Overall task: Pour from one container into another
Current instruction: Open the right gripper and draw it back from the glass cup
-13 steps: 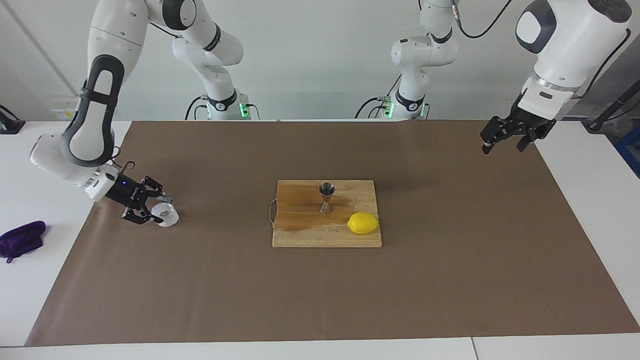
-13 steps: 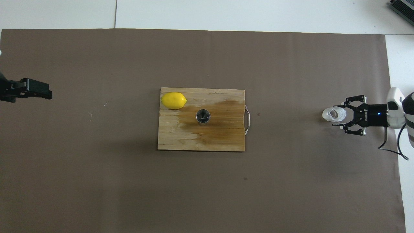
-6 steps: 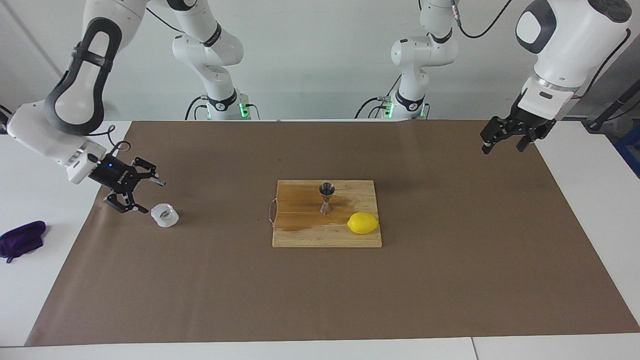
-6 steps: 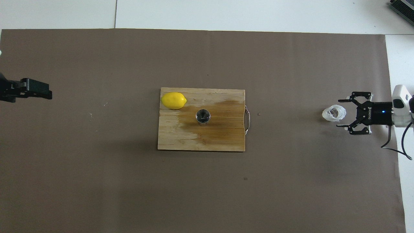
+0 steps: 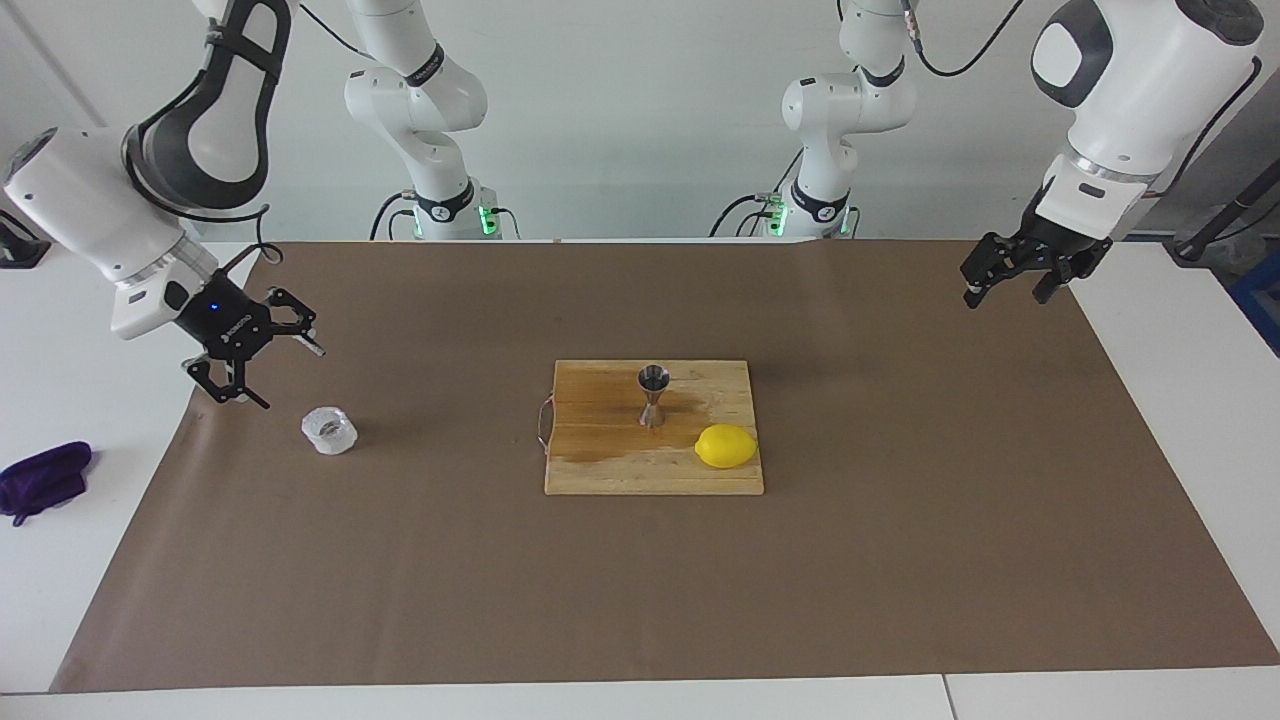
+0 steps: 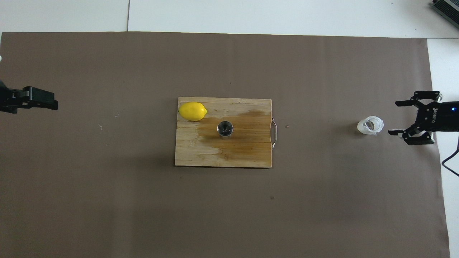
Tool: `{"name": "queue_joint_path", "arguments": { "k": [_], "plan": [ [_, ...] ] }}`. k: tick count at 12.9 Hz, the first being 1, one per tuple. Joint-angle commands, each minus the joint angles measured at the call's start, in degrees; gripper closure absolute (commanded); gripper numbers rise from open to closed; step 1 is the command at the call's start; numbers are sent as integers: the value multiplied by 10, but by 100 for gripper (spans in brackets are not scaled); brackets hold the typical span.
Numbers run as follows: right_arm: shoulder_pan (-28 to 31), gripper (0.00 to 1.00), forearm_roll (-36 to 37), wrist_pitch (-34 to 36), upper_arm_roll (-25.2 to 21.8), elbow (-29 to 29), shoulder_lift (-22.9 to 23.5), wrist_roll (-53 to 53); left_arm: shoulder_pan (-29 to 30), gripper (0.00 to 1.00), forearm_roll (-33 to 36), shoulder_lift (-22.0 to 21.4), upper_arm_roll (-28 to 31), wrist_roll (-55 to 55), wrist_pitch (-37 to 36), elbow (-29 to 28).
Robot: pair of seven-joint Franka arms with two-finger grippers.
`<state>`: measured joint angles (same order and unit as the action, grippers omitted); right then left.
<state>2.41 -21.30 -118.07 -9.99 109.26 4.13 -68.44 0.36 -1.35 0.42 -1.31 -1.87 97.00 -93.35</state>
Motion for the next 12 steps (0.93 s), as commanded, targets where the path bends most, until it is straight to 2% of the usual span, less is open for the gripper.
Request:
{"name": "queue_joint_path", "arguments": {
  "k": [1, 4, 6, 8, 12],
  "plan": [
    [1, 0, 72, -29, 41, -2, -4, 192, -1, 0, 10, -8, 1, 1, -3, -8],
    [1, 0, 133, -30, 58, -13, -3, 416, 0, 0, 10, -8, 1, 0, -3, -8],
    [1, 0, 165, -19, 65, -32, 2, 520, 0, 0, 10, -8, 1, 0, -3, -7],
    [1, 0, 169, 22, 68, -61, 3, 581, 0, 0, 11, -8, 1, 0, -3, -8],
    [1, 0, 208, 156, 67, -139, -5, 625, 0, 0, 11, -8, 1, 0, -3, -8]
  ]
}}
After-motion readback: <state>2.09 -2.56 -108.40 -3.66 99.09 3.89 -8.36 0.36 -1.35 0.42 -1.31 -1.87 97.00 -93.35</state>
